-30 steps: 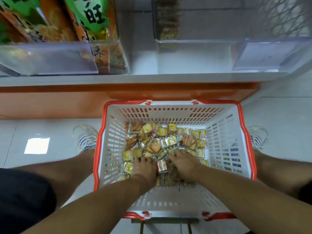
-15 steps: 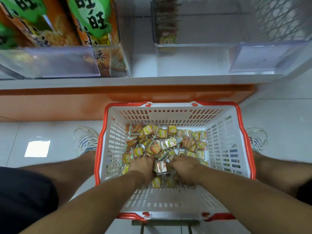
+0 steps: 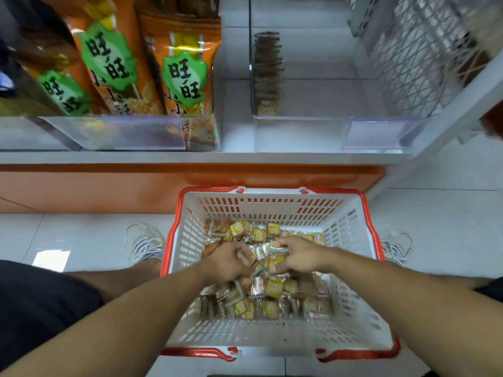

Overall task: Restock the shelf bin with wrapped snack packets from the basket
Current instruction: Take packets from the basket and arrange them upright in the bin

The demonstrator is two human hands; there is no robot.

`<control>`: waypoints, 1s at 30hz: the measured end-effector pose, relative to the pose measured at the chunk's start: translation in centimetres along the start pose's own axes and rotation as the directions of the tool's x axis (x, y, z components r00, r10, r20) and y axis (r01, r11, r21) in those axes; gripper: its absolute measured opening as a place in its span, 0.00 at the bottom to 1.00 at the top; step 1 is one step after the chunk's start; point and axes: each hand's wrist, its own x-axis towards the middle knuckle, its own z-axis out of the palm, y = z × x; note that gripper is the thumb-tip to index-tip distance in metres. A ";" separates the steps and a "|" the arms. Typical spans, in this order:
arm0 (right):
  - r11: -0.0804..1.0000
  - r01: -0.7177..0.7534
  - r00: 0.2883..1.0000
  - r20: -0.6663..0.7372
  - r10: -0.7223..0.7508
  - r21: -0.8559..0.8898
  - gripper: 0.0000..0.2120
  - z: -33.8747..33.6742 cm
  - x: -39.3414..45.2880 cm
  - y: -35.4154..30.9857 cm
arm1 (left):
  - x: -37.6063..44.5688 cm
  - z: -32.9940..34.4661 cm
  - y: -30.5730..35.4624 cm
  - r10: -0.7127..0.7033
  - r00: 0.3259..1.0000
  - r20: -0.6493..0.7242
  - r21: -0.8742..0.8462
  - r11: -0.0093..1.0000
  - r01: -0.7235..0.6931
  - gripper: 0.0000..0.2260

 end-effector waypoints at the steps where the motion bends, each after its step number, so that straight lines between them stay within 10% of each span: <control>1: 0.999 0.022 1.000 0.007 -0.022 0.024 0.38 -1.3 -0.9 -1.2 | -0.3 -0.8 1.1 0.018 1.000 0.018 -0.069 0.997 -0.016 0.16; 10: 0.906 0.379 0.923 -0.157 -0.353 0.190 0.19 -11.3 -14.6 -13.0 | -9.7 -7.2 15.8 0.262 0.957 0.128 -0.628 0.768 -0.127 0.11; 17: 0.662 0.632 0.774 -0.364 -0.518 0.402 0.25 -12.5 -20.4 -16.2 | -16.9 -9.1 21.1 0.340 0.940 -0.020 -0.735 0.632 -0.245 0.19; 30: 0.548 0.565 0.825 -0.444 -0.351 0.617 0.24 -13.9 -18.7 -15.1 | -15.5 -9.2 21.6 0.427 0.880 -0.208 -0.537 0.702 -0.468 0.18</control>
